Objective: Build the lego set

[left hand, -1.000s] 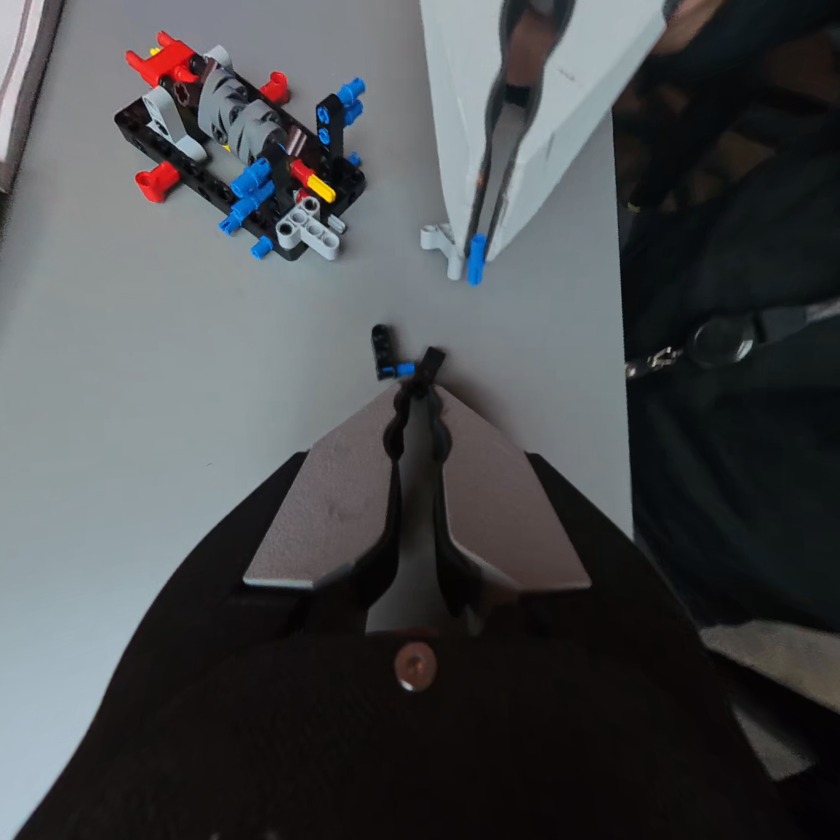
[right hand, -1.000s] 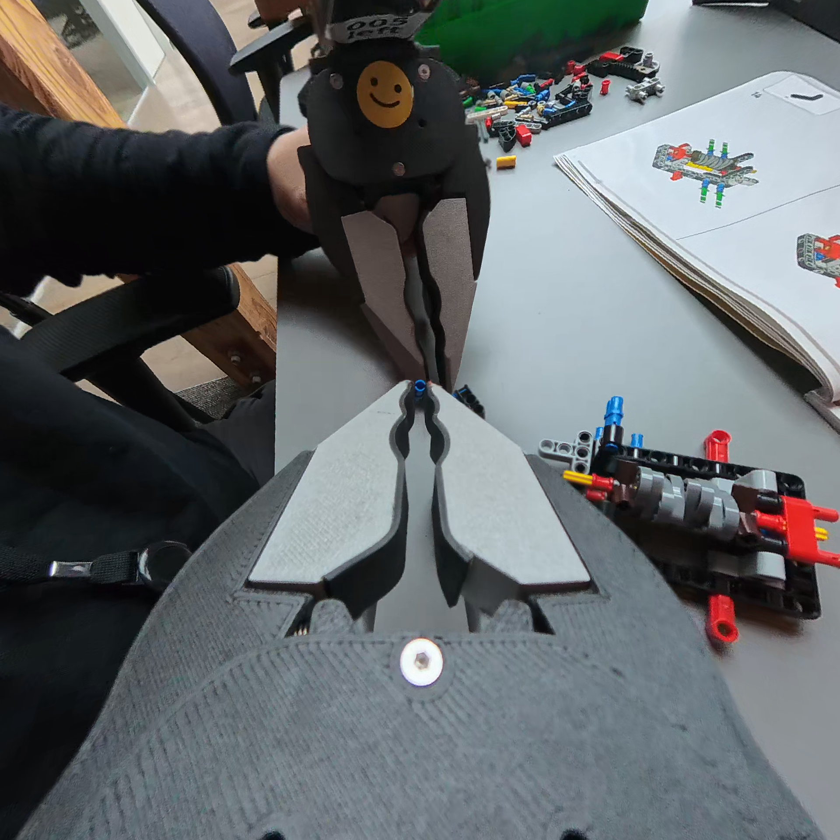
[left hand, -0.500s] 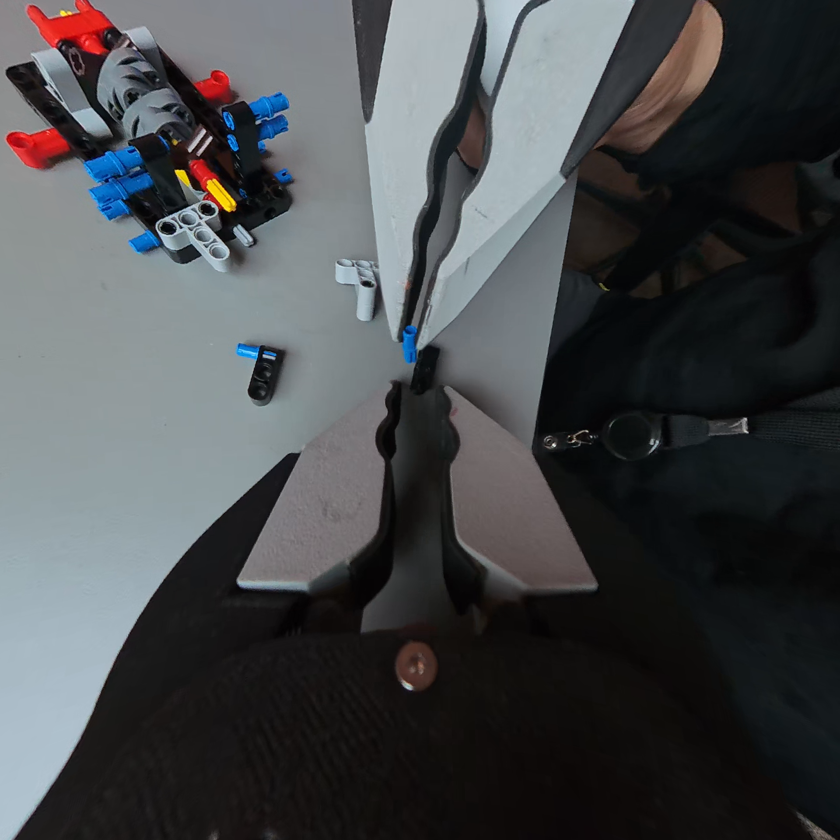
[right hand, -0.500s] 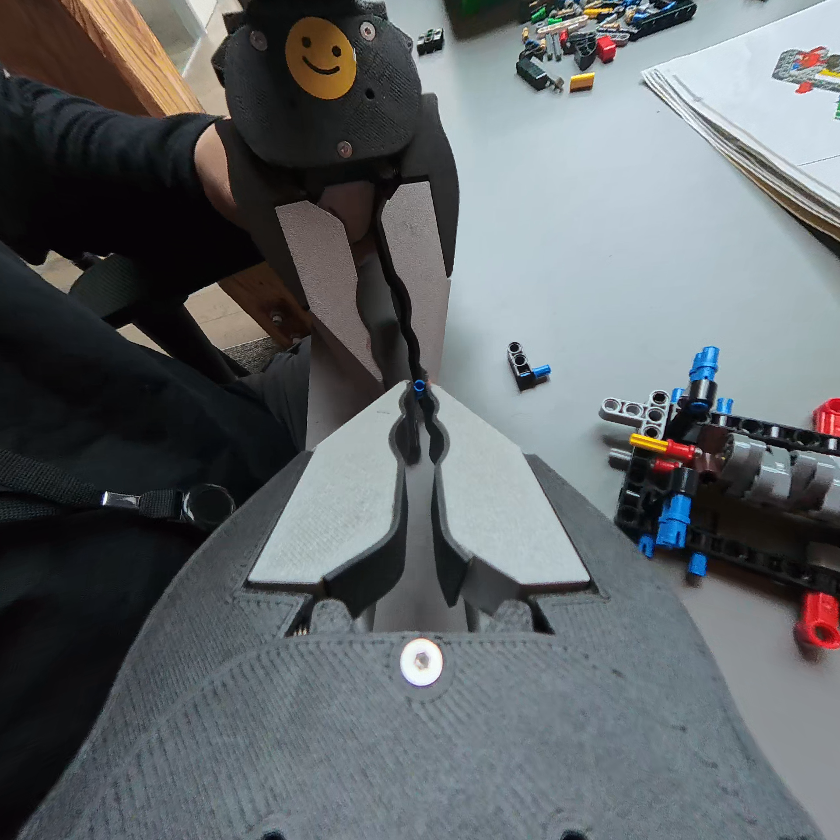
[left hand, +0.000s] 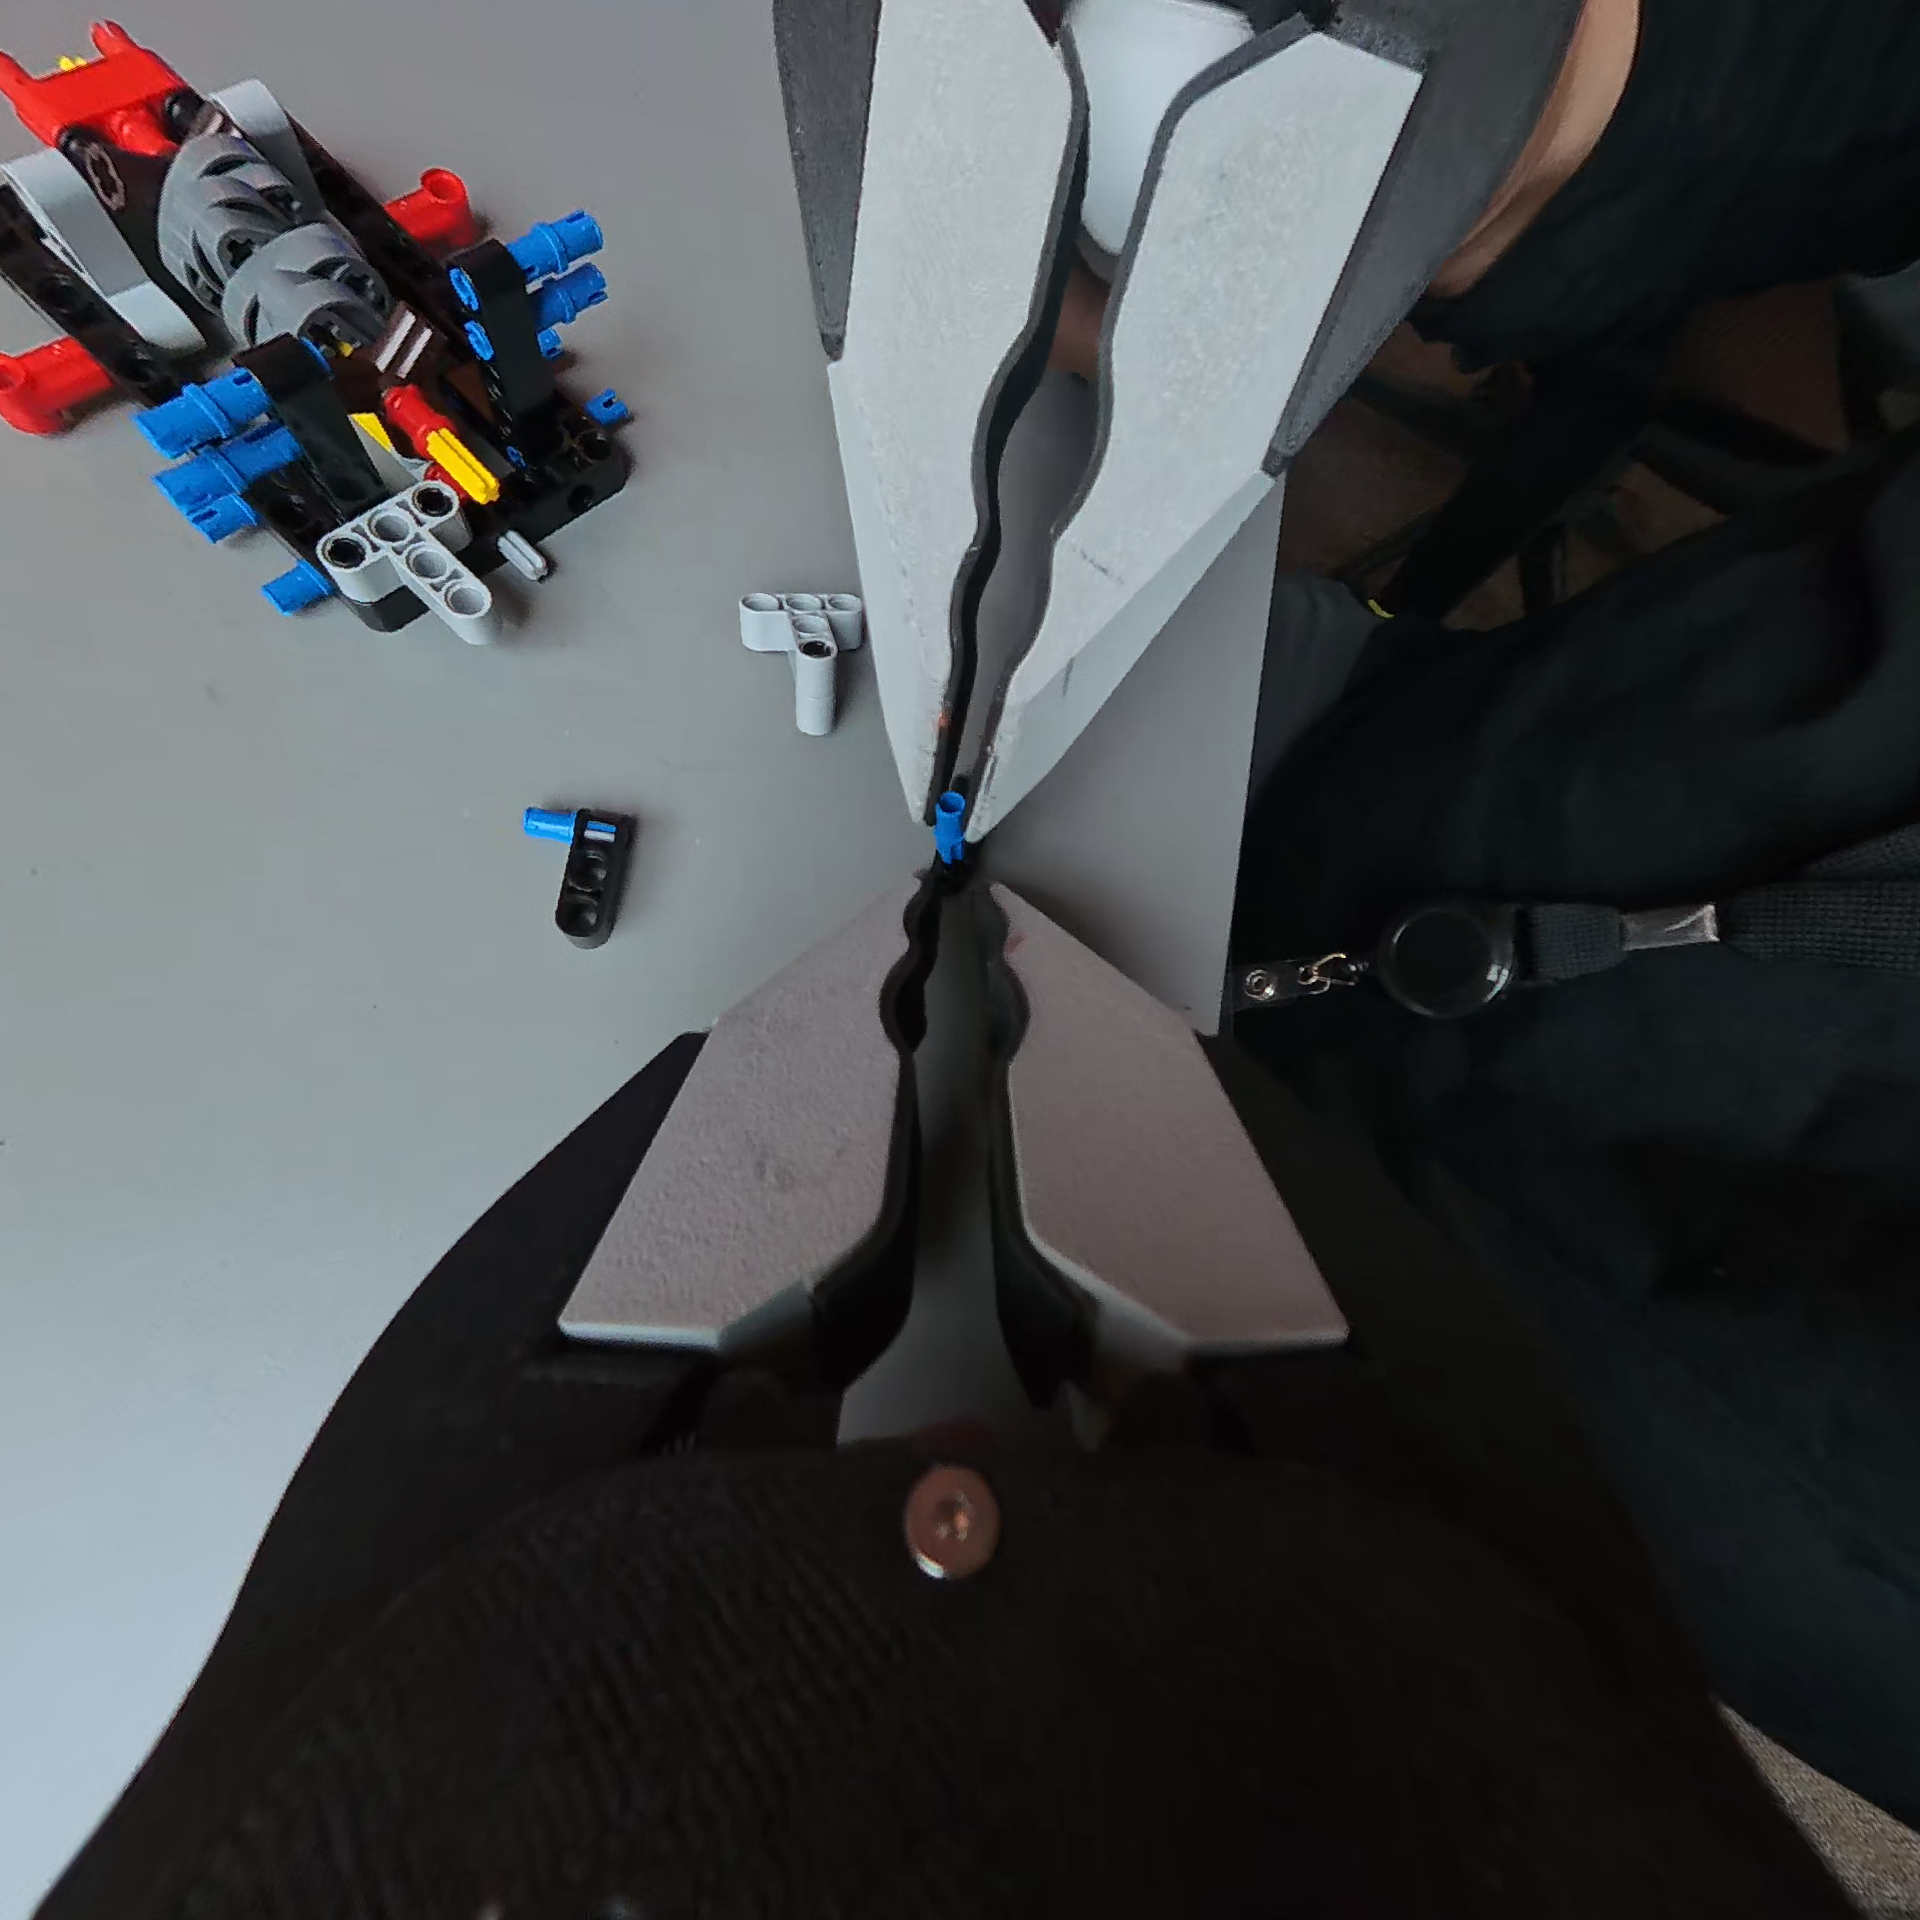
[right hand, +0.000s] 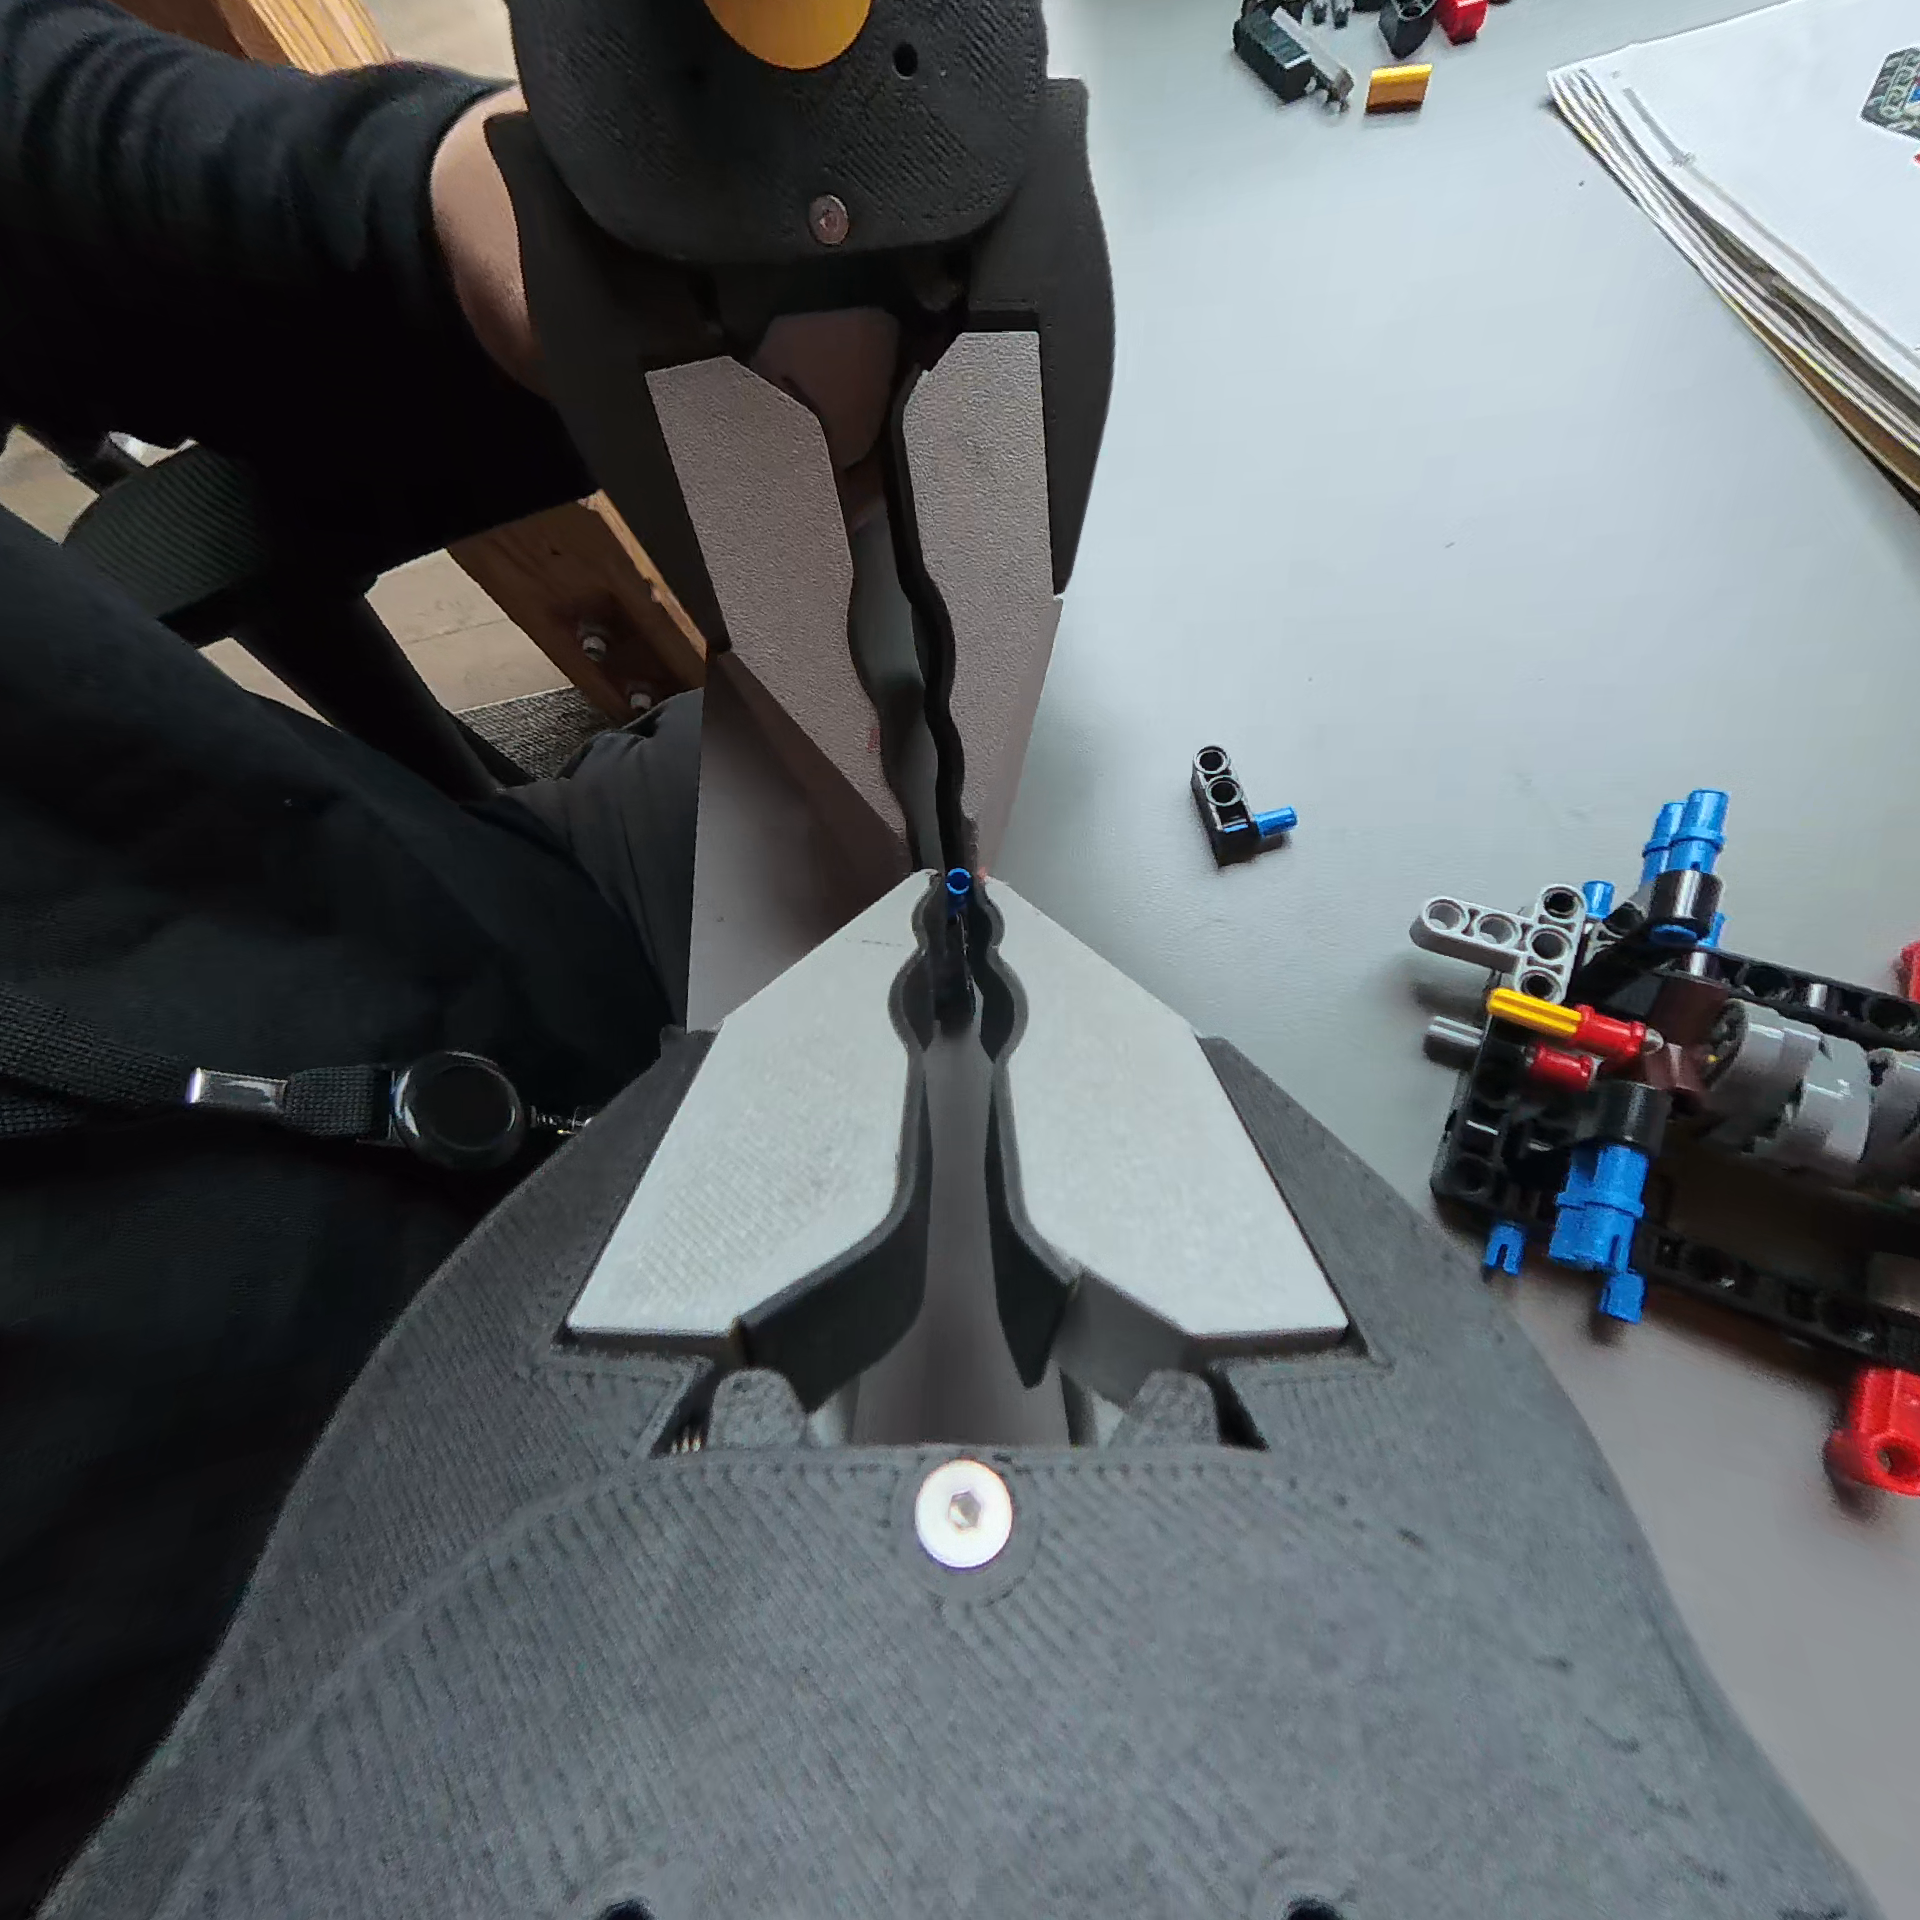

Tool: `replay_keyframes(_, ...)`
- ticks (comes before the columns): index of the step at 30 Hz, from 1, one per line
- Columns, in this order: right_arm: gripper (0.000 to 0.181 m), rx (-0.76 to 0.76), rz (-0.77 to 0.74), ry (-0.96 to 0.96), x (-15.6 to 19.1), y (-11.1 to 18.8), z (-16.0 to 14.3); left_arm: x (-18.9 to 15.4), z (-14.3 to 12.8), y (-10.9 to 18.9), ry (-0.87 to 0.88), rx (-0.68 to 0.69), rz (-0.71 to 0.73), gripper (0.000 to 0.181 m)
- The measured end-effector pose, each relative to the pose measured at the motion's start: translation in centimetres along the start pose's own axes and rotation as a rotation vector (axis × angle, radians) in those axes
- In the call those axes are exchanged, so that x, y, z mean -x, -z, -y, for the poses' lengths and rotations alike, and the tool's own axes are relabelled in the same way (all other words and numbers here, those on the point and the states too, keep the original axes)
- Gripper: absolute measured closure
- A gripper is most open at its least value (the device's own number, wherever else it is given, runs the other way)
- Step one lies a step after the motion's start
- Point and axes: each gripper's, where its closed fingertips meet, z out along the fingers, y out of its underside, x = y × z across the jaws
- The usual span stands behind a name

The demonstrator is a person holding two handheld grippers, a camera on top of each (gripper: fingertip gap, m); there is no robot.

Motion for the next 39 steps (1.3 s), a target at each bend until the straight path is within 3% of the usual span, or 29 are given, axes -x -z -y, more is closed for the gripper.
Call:
replay_keyframes(14,0.181,0.003,-0.051,0.085,-0.2,0.5,0.0,0.5,0.0,0.0,0.007,0.003,0.007,0.181)
replay_keyframes(18,0.181,-0.030,-0.109,0.033,-1.5,2.1,0.1,2.8,0.3,0.6,0.014,-0.006,0.152,0.180)
replay_keyframes(19,0.181,-0.029,-0.104,0.015,-1.6,2.3,-0.1,2.9,0.3,0.8,0.026,-0.002,0.164,0.173)
replay_keyframes(27,0.181,0.065,-0.118,0.065,-1.0,1.2,-1.6,-0.9,-0.8,0.7,0.114,0.003,0.137,0.163)
replay_keyframes(33,0.181,0.065,0.005,0.050,1.7,0.8,-1.6,1.6,0.3,0.2,0.062,0.005,0.222,0.169)
replay_keyframes(39,0.181,0.038,-0.048,0.036,0.6,2.0,-1.5,2.2,0.3,1.1,0.103,0.036,0.228,0.157)
